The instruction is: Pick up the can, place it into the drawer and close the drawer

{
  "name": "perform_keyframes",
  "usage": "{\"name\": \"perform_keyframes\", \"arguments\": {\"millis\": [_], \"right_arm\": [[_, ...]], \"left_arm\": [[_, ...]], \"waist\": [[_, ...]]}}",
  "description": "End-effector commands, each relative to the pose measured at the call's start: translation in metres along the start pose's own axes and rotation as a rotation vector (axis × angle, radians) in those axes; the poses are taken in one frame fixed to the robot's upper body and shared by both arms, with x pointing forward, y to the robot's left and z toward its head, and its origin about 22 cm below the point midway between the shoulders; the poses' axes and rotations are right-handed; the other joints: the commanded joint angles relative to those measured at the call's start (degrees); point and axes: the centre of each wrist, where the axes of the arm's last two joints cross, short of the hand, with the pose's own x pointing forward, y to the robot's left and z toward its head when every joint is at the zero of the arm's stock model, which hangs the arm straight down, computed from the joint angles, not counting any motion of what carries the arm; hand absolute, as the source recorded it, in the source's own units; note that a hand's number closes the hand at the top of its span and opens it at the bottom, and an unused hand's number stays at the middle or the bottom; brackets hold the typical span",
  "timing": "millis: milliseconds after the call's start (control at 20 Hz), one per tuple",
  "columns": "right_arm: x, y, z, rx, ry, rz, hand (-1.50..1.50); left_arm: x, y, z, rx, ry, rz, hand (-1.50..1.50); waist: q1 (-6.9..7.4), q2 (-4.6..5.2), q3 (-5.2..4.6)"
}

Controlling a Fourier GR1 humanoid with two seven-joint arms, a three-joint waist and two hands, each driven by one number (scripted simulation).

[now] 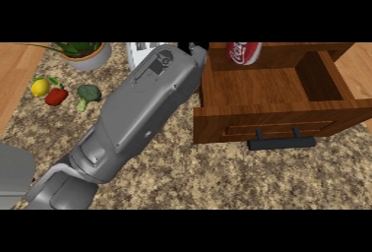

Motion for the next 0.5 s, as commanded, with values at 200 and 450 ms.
{"name": "perform_keyframes", "arguments": {"millis": [200, 450], "right_arm": [[0.002, 0.004, 0.001, 0.010, 0.001, -0.010, -1.50], [0.005, 0.012, -0.007, 0.012, -0.015, -0.005, -1.50]], "left_arm": [[-0.011, -0.008, -0.005, 0.018, 0.025, -0.029, 1.50], [-0.019, -0.003, -0.011, 0.016, 0.058, -0.057, 1.50]], "waist": [[-1.28, 0.25, 0.03], [-0.90, 0.57, 0.01]]}}
